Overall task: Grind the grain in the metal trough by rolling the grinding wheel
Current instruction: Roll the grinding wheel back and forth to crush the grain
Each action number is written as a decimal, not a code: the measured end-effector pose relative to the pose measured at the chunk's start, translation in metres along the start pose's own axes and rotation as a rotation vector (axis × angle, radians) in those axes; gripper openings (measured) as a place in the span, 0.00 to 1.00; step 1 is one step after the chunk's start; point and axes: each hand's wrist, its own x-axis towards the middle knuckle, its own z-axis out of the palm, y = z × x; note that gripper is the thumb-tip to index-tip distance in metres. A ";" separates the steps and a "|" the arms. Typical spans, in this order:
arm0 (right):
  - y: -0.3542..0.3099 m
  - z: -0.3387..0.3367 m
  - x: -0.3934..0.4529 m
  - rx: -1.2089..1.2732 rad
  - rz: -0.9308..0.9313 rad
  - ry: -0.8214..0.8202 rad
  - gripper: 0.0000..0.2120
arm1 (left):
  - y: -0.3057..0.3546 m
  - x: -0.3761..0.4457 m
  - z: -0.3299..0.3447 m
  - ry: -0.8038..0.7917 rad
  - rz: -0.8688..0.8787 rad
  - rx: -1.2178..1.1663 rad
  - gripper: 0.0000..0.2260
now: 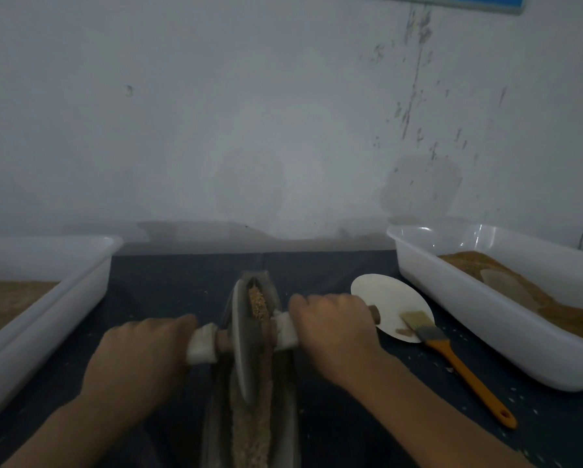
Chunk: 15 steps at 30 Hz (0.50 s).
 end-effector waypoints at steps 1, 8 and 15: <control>0.003 0.005 0.010 0.011 0.009 -0.005 0.09 | -0.001 0.008 0.006 0.063 0.014 -0.002 0.18; 0.005 0.007 -0.004 0.088 0.047 -0.005 0.14 | 0.010 0.010 -0.016 0.028 0.060 0.007 0.18; -0.011 -0.021 -0.059 0.052 0.002 0.119 0.18 | 0.007 -0.036 -0.032 0.054 0.141 -0.145 0.34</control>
